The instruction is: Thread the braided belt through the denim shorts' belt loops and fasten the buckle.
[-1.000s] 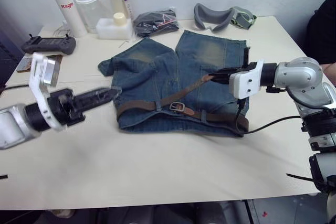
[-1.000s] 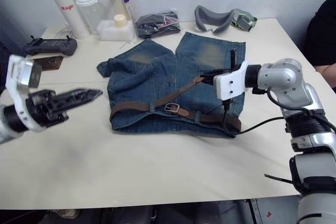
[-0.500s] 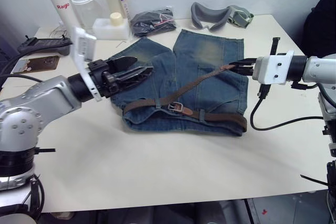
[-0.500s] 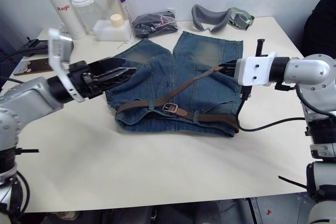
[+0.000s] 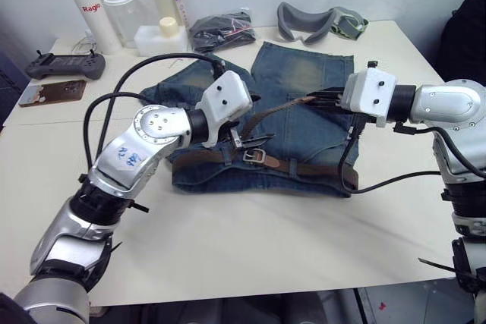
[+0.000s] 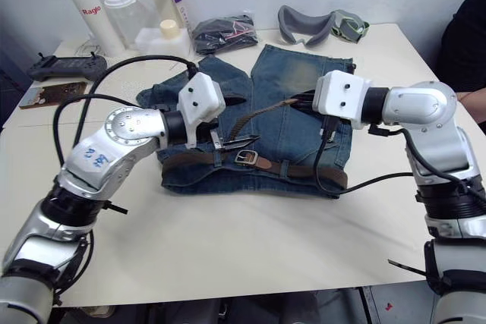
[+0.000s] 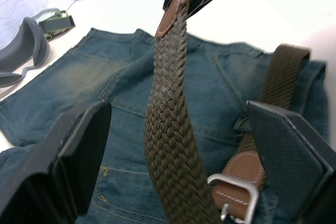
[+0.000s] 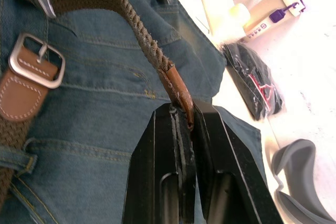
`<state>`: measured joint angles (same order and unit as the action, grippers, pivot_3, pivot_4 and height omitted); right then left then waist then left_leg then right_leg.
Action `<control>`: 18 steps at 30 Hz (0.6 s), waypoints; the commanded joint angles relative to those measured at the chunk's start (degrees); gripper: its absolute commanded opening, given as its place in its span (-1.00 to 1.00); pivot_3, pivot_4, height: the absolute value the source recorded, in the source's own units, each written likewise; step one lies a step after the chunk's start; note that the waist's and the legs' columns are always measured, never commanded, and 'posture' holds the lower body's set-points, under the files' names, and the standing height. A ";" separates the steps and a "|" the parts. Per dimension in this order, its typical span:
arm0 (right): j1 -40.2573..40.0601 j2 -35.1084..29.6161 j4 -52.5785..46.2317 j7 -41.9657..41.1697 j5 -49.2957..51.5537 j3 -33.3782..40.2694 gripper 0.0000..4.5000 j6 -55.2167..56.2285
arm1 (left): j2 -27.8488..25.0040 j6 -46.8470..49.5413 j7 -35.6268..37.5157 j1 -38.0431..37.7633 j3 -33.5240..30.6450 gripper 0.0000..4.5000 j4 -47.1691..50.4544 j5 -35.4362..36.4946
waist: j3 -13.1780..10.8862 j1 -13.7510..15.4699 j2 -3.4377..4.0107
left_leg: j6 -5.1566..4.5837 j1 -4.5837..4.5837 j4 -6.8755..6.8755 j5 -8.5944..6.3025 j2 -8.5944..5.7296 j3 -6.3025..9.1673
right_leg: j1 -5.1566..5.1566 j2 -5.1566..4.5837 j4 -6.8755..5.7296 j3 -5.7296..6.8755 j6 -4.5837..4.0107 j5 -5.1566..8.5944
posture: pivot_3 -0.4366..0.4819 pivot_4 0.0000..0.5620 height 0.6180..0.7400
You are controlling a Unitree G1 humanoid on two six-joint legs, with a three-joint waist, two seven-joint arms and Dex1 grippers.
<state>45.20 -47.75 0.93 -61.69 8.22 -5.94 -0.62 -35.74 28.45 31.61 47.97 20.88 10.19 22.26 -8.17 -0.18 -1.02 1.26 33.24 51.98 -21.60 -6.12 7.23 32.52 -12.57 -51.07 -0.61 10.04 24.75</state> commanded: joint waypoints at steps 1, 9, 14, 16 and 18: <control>-0.02 -0.17 -2.90 0.29 1.42 2.44 -1.00 -1.37 | 1.87 -3.66 1.21 1.45 0.05 0.72 -1.63 -5.84 | 0.00 0.04 0.00 | 0.00 0.00 -0.01 0.00 0.00 0.01 | 0.00 0.00 0.01 0.01 0.01 0.00 | -0.05 -0.47 -0.62; -1.13 -0.01 -5.91 -0.11 3.67 2.47 -1.00 -7.42 | 8.84 -11.83 2.42 1.98 -1.15 -0.84 -6.56 -13.65 | -0.01 0.09 -0.01 | -0.10 0.03 -0.01 0.12 -0.11 0.02 | -0.06 -0.02 0.12 0.04 0.19 -0.10 | -0.05 -0.47 -0.62; -1.54 1.43 -6.82 1.49 4.92 3.38 -0.82 -11.20 | 9.70 -10.72 3.50 -0.07 -4.53 -1.00 -6.56 -13.30 | -0.01 -0.03 -0.01 | -0.05 0.02 -0.08 0.15 -0.08 0.03 | -0.04 -0.02 0.13 0.05 0.21 -0.11 | -0.05 -0.47 -0.62; -2.59 1.12 -8.08 0.81 6.08 3.68 -0.42 -13.63 | 8.83 -9.84 3.81 -1.51 -5.99 -1.00 -6.51 -13.52 | -0.01 -0.03 -0.01 | -0.03 0.00 -0.10 0.17 -0.08 0.03 | -0.03 -0.02 0.13 0.05 0.22 -0.11 | -0.05 -0.47 -0.62; -3.87 0.61 -9.47 0.38 6.84 3.83 0.00 -15.47 | 8.06 -9.43 3.66 -2.89 -7.59 -1.00 -6.28 -13.94 | -0.01 0.01 -0.01 | -0.01 -0.02 -0.16 0.20 -0.07 0.06 | -0.05 -0.03 0.16 0.07 0.22 -0.12 | -0.05 -0.47 -0.62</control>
<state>41.67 -46.30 -5.86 -60.92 13.49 -3.99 -14.77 -26.75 18.92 35.28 45.49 15.95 2.03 8.68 -8.18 -0.17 -1.04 1.26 33.21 51.80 -21.39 -6.20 7.31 32.47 -12.60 -50.91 -0.54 10.27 24.63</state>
